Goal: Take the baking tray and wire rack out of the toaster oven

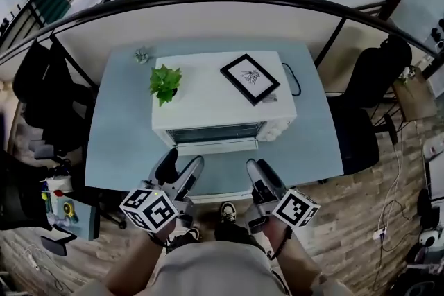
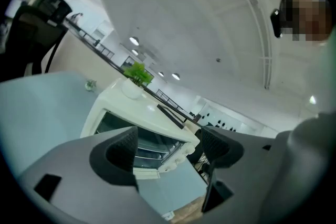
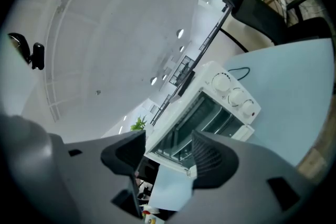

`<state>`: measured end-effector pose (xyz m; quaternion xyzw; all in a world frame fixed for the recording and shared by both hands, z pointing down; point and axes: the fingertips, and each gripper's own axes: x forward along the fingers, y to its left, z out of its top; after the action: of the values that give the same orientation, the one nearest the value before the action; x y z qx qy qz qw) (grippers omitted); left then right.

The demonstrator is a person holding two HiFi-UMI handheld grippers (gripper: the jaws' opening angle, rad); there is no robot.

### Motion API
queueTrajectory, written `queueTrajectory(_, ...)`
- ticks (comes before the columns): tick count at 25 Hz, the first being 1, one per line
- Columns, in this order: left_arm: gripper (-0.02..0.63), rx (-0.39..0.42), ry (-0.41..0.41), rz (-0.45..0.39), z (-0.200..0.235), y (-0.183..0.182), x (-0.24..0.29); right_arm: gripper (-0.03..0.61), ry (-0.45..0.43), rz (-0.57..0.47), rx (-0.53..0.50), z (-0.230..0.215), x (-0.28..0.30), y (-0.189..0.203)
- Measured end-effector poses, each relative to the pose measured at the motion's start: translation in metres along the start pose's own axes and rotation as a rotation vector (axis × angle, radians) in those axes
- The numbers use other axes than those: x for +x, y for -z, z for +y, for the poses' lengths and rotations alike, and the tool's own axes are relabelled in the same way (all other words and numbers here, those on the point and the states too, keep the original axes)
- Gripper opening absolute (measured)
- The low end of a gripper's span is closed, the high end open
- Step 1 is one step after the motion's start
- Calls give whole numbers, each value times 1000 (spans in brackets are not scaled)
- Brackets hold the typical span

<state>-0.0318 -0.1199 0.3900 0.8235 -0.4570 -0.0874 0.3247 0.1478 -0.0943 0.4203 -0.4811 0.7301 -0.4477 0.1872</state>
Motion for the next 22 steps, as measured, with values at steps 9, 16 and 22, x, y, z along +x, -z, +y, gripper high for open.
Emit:
queueTrajectory(9, 383, -284, -101, -77, 40, 27, 39, 242, -68, 90, 85, -36, 46, -9)
queueTrajectory(16, 380, -478, -95, -137, 61, 46, 62, 238, -64, 100, 200, -64, 75, -3)
queueTrajectory(22, 354, -598, -123, -192, 94, 59, 73, 236, -9, 89, 277, -92, 95, 8)
